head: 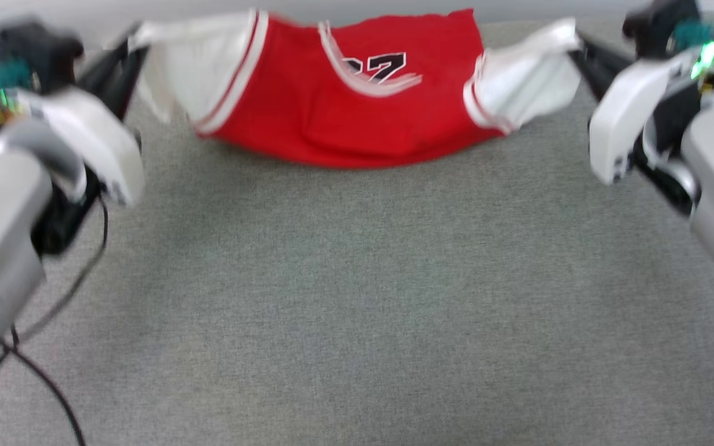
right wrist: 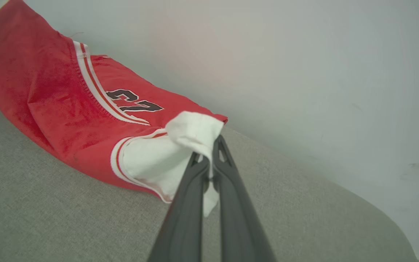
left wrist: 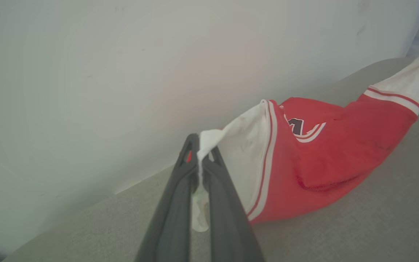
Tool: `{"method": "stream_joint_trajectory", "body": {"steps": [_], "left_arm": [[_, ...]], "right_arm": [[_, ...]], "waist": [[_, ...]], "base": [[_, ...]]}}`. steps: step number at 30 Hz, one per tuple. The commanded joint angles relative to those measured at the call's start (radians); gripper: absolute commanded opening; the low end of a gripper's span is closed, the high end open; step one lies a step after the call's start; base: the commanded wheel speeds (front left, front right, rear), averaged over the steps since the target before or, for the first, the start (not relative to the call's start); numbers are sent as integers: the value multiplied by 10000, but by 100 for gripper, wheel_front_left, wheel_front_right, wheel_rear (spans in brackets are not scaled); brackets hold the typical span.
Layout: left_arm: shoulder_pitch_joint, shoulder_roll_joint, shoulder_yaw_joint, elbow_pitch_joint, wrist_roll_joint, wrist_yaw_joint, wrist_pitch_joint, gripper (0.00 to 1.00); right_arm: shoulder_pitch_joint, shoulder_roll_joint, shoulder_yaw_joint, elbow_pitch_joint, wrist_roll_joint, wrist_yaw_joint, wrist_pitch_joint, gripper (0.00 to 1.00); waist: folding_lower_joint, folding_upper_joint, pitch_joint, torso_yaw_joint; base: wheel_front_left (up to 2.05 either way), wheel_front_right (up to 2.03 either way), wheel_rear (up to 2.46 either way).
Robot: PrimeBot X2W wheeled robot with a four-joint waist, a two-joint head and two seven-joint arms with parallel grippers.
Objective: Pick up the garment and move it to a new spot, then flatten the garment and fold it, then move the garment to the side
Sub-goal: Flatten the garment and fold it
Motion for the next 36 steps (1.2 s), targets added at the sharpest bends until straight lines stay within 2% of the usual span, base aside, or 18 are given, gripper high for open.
{"method": "stream_joint_trajectory", "body": {"steps": [1,6,11,13,22,32,36], "left_arm": [[745,179,1,-397,-206,252,-101,0],[3158,937,111,-1815,-839,1291,-258,0],[5412,1598,110,-2960,-1289,2291,-309,0],[6194,1798,250,-3206,-1437,2567,-321,0],[8863,1818,1263,-3742,-1536,3066,-322,0],[11938,1669,2575,-4593,-1552,3692,-316,0],[12574,1620,2803,-4786,-1345,3782,-316,0]], "right_arm": [[515,-220,222,-231,234,-7,-78,0],[2073,-806,894,-921,948,-7,-177,0],[3623,-1412,1136,-1449,1586,-7,-326,0],[4181,-1669,1159,-1610,1731,-7,-393,0],[6329,-2677,953,-2325,2216,-7,-272,0],[8854,-4047,316,-3935,2290,-10,423,0],[9693,-4182,-126,-4400,2284,-12,810,0]], "waist": [[0,0,-289,-118],[0,0,-881,-280],[0,0,-1356,-359],[0,0,-1532,-380],[0,0,-2258,-316],[0,0,-2652,-318],[0,0,-2655,-267]], "base": [[0,0,0],[0,0,0],[0,0,0],[0,0,0],[0,0,0],[0,0,0],[0,0,0]]}}
